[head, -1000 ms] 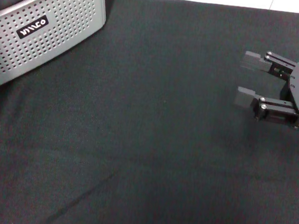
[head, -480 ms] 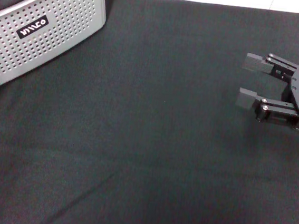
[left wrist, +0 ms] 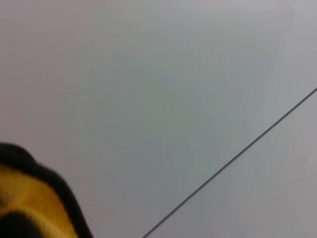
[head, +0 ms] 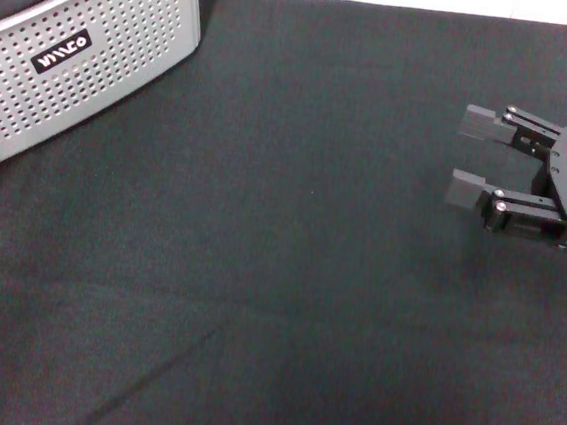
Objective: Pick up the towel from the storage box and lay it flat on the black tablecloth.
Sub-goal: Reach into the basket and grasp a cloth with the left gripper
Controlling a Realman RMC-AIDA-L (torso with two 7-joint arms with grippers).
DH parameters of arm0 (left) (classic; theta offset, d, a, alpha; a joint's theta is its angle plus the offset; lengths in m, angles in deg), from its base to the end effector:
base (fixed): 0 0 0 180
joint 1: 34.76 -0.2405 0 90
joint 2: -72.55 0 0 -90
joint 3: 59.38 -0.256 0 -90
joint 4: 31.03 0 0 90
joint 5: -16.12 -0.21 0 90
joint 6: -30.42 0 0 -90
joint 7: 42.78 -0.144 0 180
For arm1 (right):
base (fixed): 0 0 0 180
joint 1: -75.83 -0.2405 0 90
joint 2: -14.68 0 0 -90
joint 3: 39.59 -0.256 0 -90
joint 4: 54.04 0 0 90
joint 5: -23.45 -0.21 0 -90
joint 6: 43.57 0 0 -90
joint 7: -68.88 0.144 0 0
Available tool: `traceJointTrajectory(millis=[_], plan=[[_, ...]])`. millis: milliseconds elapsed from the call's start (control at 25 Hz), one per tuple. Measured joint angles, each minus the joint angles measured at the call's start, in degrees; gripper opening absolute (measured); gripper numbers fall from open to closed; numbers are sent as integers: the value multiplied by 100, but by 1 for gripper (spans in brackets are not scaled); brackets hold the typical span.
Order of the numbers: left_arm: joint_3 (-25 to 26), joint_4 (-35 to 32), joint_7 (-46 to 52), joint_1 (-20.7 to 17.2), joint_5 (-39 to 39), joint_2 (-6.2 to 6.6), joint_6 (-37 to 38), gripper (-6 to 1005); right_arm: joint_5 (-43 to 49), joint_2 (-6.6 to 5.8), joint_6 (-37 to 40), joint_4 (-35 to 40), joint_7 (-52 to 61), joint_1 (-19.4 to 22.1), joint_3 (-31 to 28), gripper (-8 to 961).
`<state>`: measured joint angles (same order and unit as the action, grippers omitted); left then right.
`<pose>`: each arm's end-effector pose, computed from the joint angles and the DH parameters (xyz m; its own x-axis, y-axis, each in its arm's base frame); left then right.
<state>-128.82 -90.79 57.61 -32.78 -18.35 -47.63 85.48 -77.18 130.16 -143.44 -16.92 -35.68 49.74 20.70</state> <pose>-0.2870 0.3160 0.1175 -0.1845 0.0430 0.9819 0.9150 -0.3572 0.1876 0.2121 0.3091 0.0236 0.6142 -0.1602 -0.7727 -0.2642 -0.9644 -0.0100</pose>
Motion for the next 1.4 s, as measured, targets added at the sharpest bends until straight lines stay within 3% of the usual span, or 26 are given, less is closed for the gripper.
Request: traceJointTrajectory(millis=[440,760,1160,1400], plan=[[-246,-1306,-119,-522,-688,-15,-1267,609,0,0,4,-4,-4,17,0,857],[-254,-1121,-1011,-359,-727,-16,-1466,608,-10,-14,1,-3,17,-34,1,856],[-253,-692,-2472,-315,85,-23,-1467,609,6,-8,3,-3,4,-26,10,856],[-277,-374,-2901,-273,168,-23,-1235,609,9,-9,33,-3,-4,-42,2,856]])
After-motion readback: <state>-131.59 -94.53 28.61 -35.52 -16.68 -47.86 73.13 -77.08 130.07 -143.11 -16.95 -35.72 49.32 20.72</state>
